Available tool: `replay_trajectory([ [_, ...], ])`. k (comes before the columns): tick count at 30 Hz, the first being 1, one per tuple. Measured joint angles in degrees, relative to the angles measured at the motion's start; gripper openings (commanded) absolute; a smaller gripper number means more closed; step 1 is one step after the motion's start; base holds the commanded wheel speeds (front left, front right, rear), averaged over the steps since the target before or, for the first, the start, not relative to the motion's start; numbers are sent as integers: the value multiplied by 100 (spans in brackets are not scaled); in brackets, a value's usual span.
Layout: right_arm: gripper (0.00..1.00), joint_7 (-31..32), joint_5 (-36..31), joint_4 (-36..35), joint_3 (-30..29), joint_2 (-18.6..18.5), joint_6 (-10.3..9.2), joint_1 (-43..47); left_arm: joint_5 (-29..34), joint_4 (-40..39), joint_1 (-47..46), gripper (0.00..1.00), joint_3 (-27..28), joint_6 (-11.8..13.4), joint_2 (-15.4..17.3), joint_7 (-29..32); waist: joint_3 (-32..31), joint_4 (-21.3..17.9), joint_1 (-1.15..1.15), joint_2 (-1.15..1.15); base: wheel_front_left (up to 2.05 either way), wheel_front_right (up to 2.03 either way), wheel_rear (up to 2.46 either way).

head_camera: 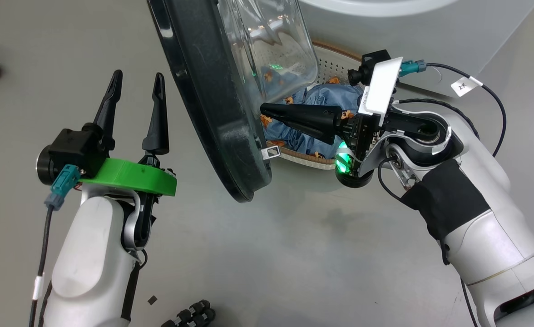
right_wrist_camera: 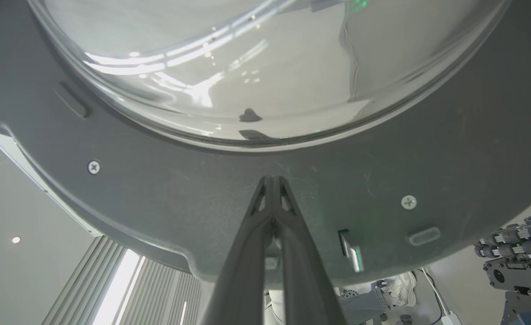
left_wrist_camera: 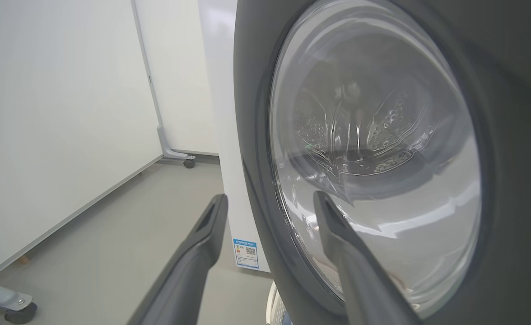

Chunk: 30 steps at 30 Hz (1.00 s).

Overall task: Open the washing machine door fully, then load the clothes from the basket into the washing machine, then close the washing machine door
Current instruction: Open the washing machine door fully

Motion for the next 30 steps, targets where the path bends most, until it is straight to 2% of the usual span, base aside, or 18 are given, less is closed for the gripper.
replay_trajectory([
  [9,0,-151,140,232,-92,10,159,126,0,62,179,100,144,0,75,1,-257,-188,0,0,0,0,0],
  [18,0,-255,349,355,-170,29,397,431,4,87,417,100,287,0,154,1,-565,-373,0,0,0,0,0],
  [30,0,-333,536,443,-194,43,644,809,27,67,829,100,645,0,298,1,-904,-801,0,0,0,0,0],
])
